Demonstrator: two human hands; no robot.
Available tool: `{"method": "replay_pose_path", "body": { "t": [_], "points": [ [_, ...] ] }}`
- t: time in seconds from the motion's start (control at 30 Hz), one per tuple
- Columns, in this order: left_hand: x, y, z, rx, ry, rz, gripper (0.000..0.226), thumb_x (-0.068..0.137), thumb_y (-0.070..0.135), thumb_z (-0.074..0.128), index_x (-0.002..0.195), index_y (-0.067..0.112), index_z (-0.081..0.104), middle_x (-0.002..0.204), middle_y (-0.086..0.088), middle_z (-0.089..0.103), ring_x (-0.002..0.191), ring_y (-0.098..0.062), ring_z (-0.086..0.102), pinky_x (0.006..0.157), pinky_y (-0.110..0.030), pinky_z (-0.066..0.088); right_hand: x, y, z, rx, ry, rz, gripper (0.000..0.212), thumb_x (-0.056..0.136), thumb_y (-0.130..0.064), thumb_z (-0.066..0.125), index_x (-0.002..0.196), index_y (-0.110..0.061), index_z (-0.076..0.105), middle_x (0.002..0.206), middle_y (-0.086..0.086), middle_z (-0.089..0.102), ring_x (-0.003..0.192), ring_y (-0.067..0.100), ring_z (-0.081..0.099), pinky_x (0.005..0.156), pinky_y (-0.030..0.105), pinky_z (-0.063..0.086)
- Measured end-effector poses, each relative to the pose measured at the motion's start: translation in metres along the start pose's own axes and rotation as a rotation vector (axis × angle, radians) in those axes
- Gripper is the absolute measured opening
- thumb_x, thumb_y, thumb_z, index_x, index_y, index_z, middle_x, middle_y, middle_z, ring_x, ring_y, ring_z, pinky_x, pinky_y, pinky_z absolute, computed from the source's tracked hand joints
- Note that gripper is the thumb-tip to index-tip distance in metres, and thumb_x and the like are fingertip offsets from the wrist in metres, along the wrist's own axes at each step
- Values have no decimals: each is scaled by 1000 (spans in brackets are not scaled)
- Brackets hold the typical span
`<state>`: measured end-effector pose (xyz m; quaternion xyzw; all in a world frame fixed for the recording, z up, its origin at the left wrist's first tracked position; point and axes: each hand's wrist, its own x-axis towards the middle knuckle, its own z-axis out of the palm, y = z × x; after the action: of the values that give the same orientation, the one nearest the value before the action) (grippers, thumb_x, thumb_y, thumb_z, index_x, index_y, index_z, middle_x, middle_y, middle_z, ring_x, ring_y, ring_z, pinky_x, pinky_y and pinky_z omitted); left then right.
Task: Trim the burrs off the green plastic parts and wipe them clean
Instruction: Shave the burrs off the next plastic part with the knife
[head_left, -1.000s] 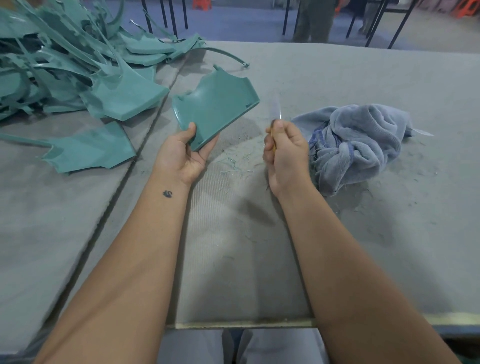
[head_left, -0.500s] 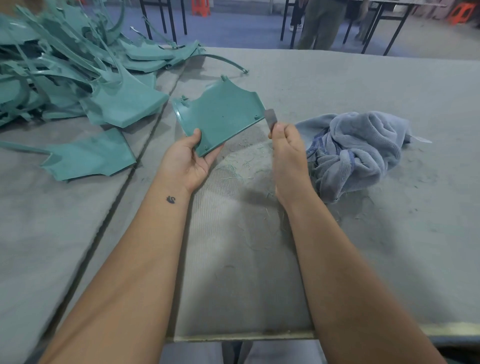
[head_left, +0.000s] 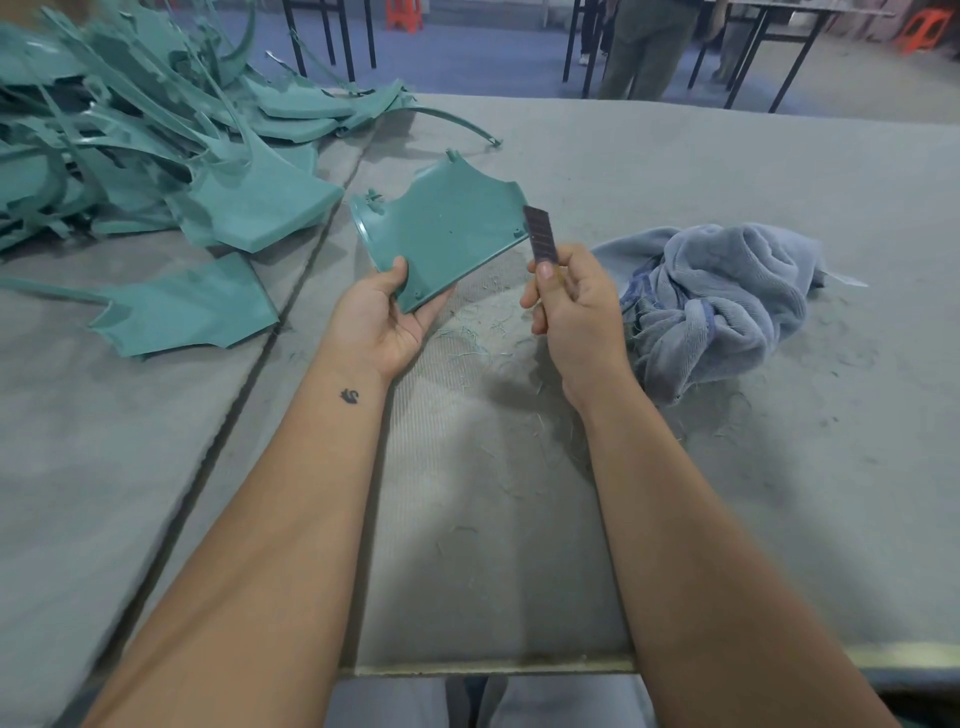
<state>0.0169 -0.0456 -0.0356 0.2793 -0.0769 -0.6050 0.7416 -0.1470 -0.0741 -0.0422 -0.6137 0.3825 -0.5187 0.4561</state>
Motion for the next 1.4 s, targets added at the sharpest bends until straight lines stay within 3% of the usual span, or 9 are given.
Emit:
{"method": "replay_pose_path", "body": {
  "t": [0.17,0.5,0.67,0.83,1.07,1.23,1.33,1.4],
  "points": [
    [0,0,-1,-6,3,8,21,104,7,35,108,3,55,116,-16,64,101,-28,65,64,-39,61,1,3,0,-7,-13,5,22,102,-9,42,87,-20,54,66,0,47,58,14,36,55,30,32],
    [0,-1,-3,-22,-6,31,21,104,7,36,107,3,56,112,-16,67,97,-26,66,65,-37,61,4,8,-2,22,-80,41,24,102,-7,41,85,-18,53,62,-2,40,54,8,34,50,22,29],
    [0,-4,-1,24,-3,41,22,104,7,35,105,3,56,116,-15,65,98,-25,65,64,-36,61,1,8,5,-172,-192,-26,20,98,-4,44,86,-12,57,62,-2,41,57,11,35,54,23,30],
    [0,-2,-2,-8,-2,28,21,104,7,37,108,1,56,115,-19,65,91,-30,69,63,-38,61,3,5,1,73,-79,6,25,101,-5,41,84,-19,52,63,1,39,57,9,33,51,20,28],
    [-2,-3,-1,-9,6,54,21,104,6,36,107,1,56,109,-16,66,94,-24,67,65,-37,61,3,10,5,-40,-134,-27,30,98,-1,41,82,-23,53,63,-2,35,59,12,30,54,26,26],
    [-2,-4,0,-12,1,69,22,104,6,35,106,1,56,109,-15,65,96,-24,65,65,-37,61,4,13,4,-112,-160,-29,22,97,-2,42,86,-15,56,63,-2,37,62,18,32,54,28,27],
    [-2,-6,2,1,1,80,23,104,5,34,103,1,56,116,-18,63,105,-28,62,67,-38,60,4,14,8,-379,-285,-68,22,96,-9,47,80,-21,55,61,-6,43,59,13,38,57,30,33],
    [-2,-6,2,4,5,78,23,104,6,34,108,0,56,126,-22,60,114,-34,60,71,-39,59,3,12,8,-303,-271,-70,24,96,-7,46,78,-22,52,59,-6,42,56,11,36,55,29,32]
  ]
}}
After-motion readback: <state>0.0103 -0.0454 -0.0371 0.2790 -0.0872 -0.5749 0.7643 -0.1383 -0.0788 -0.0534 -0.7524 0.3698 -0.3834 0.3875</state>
